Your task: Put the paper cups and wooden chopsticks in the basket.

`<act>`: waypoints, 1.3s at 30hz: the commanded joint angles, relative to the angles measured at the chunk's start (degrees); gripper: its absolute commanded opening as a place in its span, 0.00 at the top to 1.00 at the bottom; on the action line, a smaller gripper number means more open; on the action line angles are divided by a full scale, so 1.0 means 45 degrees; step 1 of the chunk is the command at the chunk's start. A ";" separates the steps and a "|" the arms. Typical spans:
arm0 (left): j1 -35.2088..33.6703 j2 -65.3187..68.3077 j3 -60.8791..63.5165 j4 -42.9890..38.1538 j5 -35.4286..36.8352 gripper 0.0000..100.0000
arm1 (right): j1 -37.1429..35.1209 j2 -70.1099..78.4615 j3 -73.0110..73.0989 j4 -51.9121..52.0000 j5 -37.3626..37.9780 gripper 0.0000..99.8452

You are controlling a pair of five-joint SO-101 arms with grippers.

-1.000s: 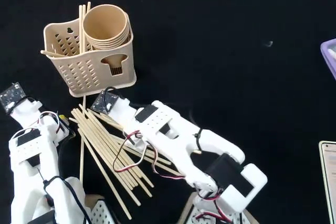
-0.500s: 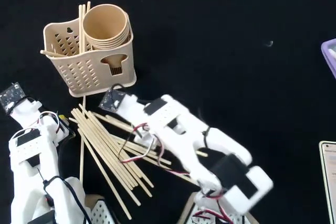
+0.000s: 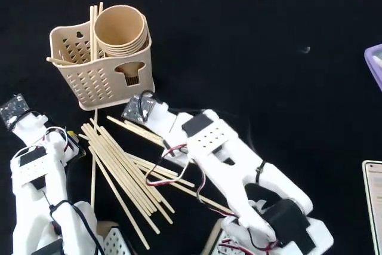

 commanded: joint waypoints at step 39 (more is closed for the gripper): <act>0.0010 -0.0254 -0.0010 -0.0176 -0.0039 0.78 | 0.1993 -0.3194 0.0615 0.2129 0.1758 0.99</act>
